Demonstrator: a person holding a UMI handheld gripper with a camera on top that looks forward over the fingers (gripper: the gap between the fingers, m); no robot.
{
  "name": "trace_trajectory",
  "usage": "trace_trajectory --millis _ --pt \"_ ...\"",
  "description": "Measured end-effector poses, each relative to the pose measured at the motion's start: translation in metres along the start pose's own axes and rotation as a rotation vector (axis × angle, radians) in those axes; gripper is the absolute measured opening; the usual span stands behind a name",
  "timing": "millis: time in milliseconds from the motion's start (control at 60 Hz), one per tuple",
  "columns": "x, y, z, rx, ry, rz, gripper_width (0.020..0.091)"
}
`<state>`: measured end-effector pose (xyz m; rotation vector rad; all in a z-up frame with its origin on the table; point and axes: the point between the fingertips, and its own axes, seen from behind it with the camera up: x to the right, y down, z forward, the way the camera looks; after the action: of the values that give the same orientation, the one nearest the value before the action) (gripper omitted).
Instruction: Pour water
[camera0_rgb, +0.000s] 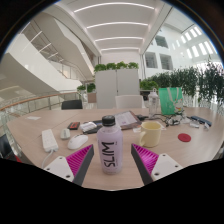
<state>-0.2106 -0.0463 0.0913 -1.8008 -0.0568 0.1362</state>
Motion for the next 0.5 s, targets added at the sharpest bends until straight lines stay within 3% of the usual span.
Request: trace_trajectory --millis 117,150,167,200,283,500 --pt "0.0 0.004 0.055 0.006 0.009 -0.028 0.0828" --pt "0.0 0.006 0.066 0.001 0.008 -0.04 0.0793" --pt "0.0 0.008 0.072 -0.008 0.006 -0.046 0.0738" --pt "-0.001 0.013 0.081 -0.034 -0.006 -0.052 0.0556" --pt "0.0 0.013 0.09 -0.017 0.01 -0.041 0.055" --pt "-0.007 0.012 0.101 -0.024 -0.075 -0.045 0.0403"
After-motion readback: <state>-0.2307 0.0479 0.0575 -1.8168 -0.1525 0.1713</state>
